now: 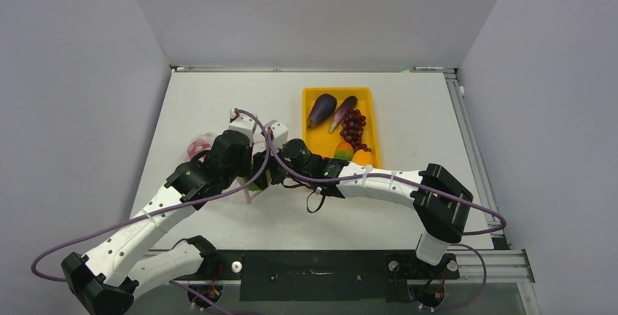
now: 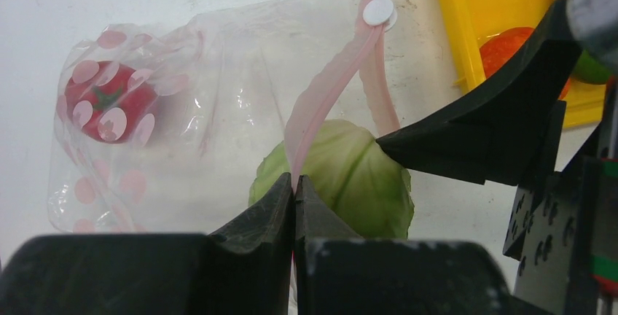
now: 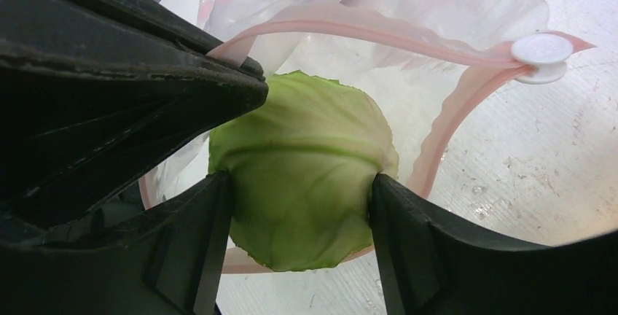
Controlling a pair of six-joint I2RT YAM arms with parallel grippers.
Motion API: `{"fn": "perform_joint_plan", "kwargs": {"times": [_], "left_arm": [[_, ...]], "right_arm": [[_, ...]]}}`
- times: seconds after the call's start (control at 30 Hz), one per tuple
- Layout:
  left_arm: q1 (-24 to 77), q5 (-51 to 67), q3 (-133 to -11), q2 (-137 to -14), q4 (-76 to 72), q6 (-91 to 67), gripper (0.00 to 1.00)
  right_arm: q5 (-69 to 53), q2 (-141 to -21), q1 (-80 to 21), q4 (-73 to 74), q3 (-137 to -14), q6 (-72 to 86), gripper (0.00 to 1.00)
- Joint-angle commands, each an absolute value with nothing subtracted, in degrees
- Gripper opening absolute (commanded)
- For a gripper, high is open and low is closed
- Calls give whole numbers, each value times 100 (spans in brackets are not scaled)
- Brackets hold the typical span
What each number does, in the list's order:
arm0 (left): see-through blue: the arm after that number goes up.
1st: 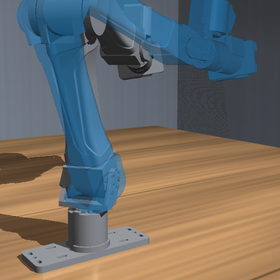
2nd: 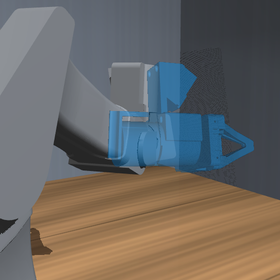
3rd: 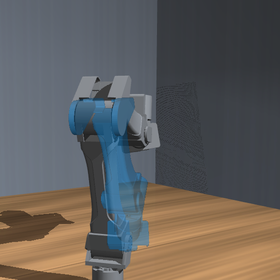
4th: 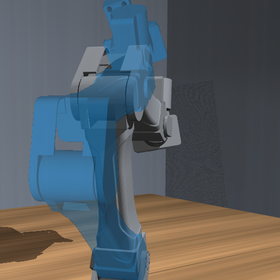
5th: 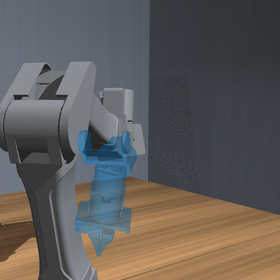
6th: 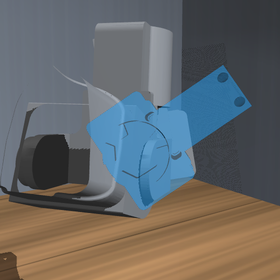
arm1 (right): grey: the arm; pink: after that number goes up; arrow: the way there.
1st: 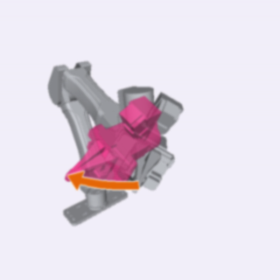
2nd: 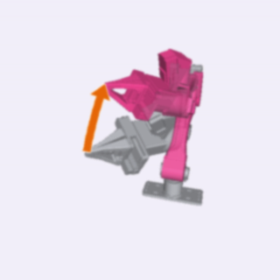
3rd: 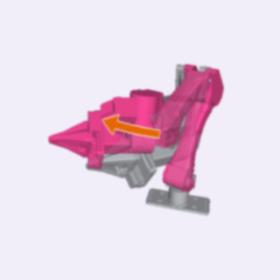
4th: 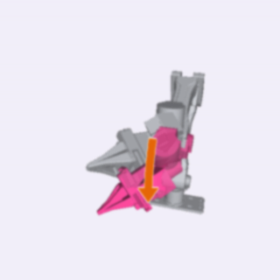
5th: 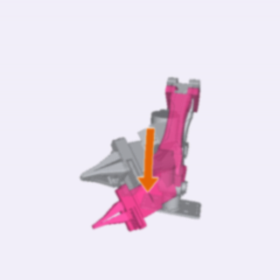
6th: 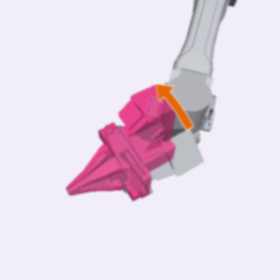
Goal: Place the food in the zip-top bag and seal the zipper
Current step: Place the fake vegetable in the zipper food storage bag.
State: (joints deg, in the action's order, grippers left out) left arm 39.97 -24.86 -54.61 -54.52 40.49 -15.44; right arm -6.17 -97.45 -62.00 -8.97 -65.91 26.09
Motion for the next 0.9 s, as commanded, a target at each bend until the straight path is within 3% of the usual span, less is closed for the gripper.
{"fn": "perform_joint_plan", "kwargs": {"times": [0.0, 0.1, 0.27, 0.87], "left_arm": [[4006, -2398, -5490, -5353, 3819, -1538, 0], [3999, -2399, -5493, -5353, 3822, -1537, 0], [3973, -2393, -5493, -5353, 3807, -1538, 0], [3933, -2391, -5493, -5379, 3811, -1538, 0]], "right_arm": [[-522, -9699, -6264, -1448, -6852, 2681, 70], [-485, -9640, -6268, -1458, -6814, 2656, 79], [-440, -9524, -6264, -1443, -6748, 2628, 85], [443, -8839, -6268, -1233, -6154, 2579, 86]]}}
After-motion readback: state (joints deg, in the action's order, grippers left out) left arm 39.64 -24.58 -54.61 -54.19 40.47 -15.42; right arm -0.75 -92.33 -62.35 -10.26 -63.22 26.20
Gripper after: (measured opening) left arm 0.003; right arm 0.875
